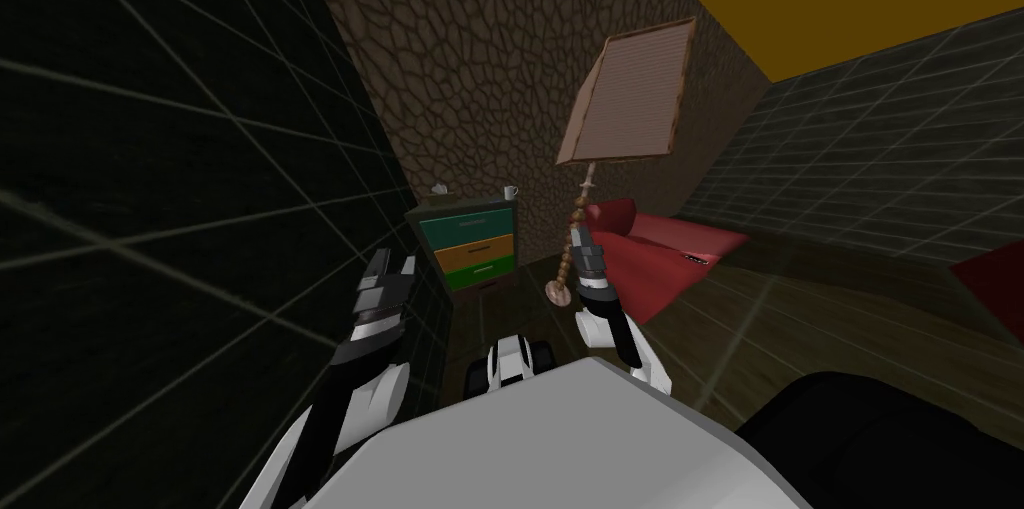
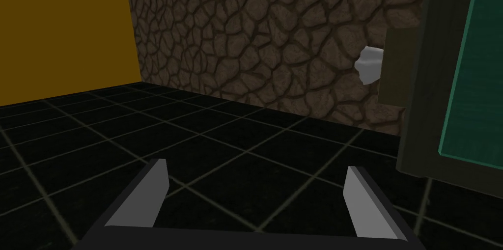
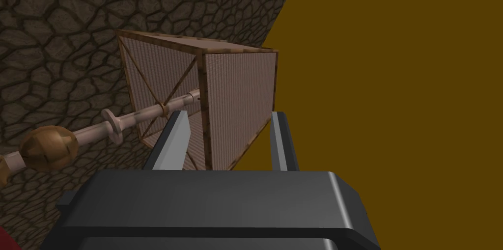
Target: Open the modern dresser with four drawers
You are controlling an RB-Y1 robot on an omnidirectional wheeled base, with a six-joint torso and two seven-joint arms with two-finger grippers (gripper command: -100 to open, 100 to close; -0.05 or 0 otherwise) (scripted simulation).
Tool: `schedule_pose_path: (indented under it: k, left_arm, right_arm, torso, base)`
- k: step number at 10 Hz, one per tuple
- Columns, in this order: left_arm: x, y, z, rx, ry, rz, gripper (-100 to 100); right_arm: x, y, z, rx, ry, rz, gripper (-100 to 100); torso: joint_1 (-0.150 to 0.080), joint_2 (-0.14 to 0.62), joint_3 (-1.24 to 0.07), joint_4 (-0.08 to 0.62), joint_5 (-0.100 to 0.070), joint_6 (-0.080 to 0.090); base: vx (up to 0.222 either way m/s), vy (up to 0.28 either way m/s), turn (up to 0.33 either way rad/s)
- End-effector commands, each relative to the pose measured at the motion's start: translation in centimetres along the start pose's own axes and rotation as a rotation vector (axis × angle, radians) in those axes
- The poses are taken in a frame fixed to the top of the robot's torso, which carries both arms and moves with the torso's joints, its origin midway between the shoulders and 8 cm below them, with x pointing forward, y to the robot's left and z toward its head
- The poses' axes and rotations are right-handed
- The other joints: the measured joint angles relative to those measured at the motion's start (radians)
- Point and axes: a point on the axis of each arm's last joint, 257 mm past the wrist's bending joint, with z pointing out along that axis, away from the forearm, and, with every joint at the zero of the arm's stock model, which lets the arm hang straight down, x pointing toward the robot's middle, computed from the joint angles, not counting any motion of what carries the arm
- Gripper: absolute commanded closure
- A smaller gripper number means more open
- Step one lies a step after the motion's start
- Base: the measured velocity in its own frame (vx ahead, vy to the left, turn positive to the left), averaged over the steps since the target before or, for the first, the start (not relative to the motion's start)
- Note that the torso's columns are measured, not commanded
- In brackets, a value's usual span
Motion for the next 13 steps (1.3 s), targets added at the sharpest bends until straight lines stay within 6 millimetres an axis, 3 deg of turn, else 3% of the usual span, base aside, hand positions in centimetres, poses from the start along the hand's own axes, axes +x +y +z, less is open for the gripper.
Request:
schedule_pose_path:
  k: [1, 13]
  left_arm:
    - [0.3, 1.5, 0.0, -0.054, 0.037, 0.024, -100]
    - [-0.9, 8.2, -1.0, -0.297, -0.001, 0.024, -100]
  right_arm:
    - [0.0, 0.0, 0.0, 0.0, 0.0, 0.0, 0]
    - [0.0, 0.0, 0.0, 0.0, 0.0, 0.0, 0]
  torso:
    - [0.0, 0.0, 0.0, 0.0, 0.0, 0.0]
    - [0.001, 0.002, 0.001, 0.001, 0.0, 0.0]
  base:
    - [0.133, -0.025, -0.013]
    - [0.125, -0.016, -0.015]
